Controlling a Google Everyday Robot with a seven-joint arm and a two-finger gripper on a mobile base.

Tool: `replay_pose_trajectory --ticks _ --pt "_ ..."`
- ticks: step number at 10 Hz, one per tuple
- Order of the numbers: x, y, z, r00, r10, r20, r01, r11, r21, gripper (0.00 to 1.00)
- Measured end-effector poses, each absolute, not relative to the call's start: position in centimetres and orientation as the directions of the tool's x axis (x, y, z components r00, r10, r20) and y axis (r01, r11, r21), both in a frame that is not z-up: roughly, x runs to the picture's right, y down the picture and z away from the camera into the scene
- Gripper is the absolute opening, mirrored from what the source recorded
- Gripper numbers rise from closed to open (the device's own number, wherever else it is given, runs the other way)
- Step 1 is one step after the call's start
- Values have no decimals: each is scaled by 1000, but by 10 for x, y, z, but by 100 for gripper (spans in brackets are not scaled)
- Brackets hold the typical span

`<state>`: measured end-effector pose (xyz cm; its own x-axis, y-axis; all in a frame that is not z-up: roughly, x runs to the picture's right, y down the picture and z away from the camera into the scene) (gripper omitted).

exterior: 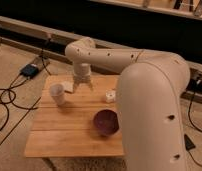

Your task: Move the arm in a circular motion

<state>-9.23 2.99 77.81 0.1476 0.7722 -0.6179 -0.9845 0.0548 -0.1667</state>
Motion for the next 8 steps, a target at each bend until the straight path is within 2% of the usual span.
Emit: replay_pose_trajectory --ticks 4,8 --pt "-72 78 750 111 765 -635 -987 11 -159 65" --pt "-11 128 722 -30 751 -659 -994 -92 -61 65"
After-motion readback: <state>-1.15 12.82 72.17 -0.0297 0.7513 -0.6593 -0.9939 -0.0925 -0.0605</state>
